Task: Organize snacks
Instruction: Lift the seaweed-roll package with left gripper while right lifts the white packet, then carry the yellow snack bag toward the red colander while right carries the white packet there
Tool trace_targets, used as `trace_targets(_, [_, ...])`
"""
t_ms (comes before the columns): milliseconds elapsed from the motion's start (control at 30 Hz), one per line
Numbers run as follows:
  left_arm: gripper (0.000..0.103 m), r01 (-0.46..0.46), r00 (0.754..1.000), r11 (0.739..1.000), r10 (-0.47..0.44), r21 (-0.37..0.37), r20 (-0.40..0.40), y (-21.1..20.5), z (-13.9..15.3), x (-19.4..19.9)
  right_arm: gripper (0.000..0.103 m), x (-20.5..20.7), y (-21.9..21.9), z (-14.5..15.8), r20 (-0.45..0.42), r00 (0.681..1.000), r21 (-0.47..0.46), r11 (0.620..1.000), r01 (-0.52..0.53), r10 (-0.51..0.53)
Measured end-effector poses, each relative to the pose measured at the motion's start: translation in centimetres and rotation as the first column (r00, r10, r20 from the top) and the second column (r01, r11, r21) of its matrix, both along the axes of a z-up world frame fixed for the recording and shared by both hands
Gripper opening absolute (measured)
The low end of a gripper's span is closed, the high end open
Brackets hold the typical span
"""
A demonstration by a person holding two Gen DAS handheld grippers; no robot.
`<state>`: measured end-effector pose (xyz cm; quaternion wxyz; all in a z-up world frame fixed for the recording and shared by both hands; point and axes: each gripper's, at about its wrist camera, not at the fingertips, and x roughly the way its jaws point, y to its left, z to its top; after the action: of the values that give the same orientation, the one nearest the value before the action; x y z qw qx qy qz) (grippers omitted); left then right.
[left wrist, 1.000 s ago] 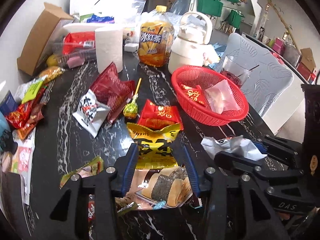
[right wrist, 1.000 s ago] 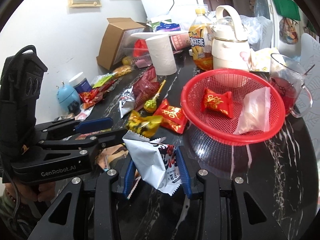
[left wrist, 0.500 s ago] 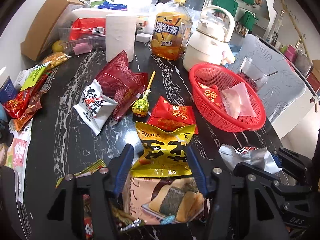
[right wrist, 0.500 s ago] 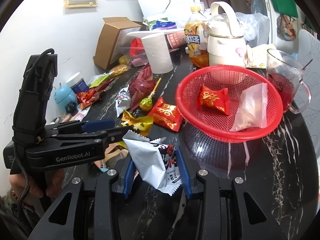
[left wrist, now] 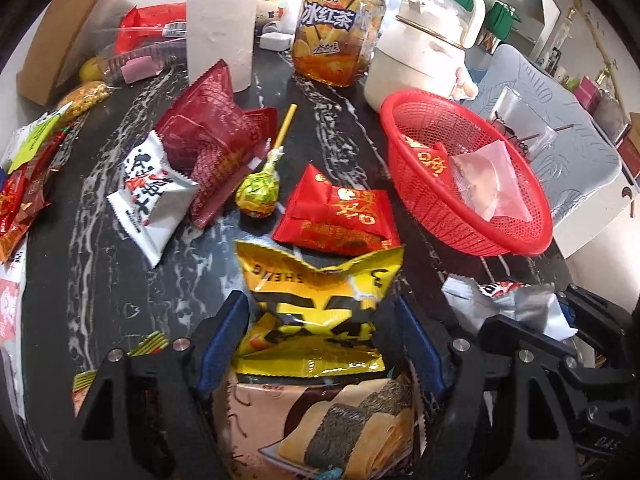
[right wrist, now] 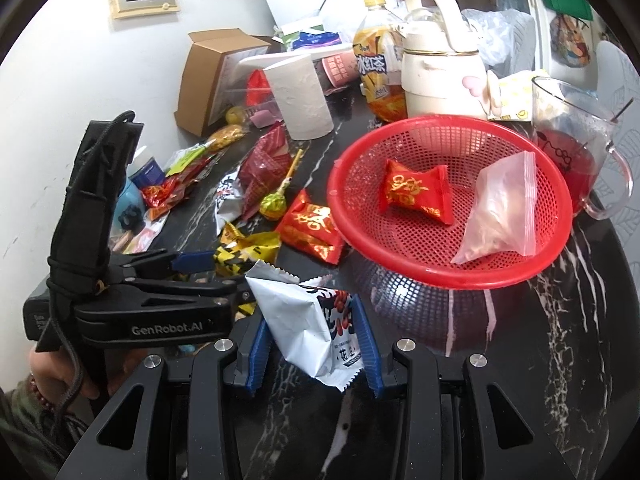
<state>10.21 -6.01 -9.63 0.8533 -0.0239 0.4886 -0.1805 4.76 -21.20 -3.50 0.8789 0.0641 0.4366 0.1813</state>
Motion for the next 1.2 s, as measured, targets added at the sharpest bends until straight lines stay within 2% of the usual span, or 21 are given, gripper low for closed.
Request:
trace_targets(67, [0.075, 0.003, 1.000, 1.000, -0.003, -0.012, 0.004, 0.0, 0.0, -0.1, 0.039, 0.1, -0.1, -0.1, -0.003, 1.000, 0.002, 1.000, 0.002, -0.002])
trace_targets(133, [0.073, -0.005, 1.000, 1.000, 0.004, 0.029, 0.021, -0.2, -0.1, -0.2, 0.039, 0.2, -0.2, -0.2, -0.007, 1.000, 0.005, 1.000, 0.002, -0.002])
trace_targets(167, [0.060, -0.003, 0.999, 0.999, 0.002, 0.044, 0.035, -0.3, -0.1, -0.3, 0.039, 0.3, -0.2, -0.3, -0.008, 1.000, 0.005, 1.000, 0.001, -0.001])
trace_targets(200, [0.052, 0.002, 0.999, 0.998, -0.005, 0.055, 0.045, -0.4, -0.1, -0.4, 0.039, 0.3, -0.3, -0.3, -0.009, 1.000, 0.004, 1.000, 0.001, -0.001])
trace_targets(267, [0.051, 0.013, 0.998, 0.998, -0.017, 0.063, 0.055, -0.5, 0.0, -0.5, 0.039, 0.3, -0.2, -0.4, -0.011, 1.000, 0.002, 1.000, 0.000, 0.000])
trace_targets(700, [0.050, 0.026, 0.992, 0.999, -0.029, 0.030, 0.123, 0.3, 2.7, -2.5, 0.039, -0.6, 0.5, 0.6, 0.018, 1.000, 0.007, 1.000, -0.016, 0.016])
trace_targets(1200, [0.050, 0.047, 0.981, 0.999, -0.047, 0.005, 0.187, 0.0, 5.2, -6.8, 0.039, -4.5, 0.6, 2.8, 0.091, 0.996, 0.013, 1.000, -0.004, 0.003])
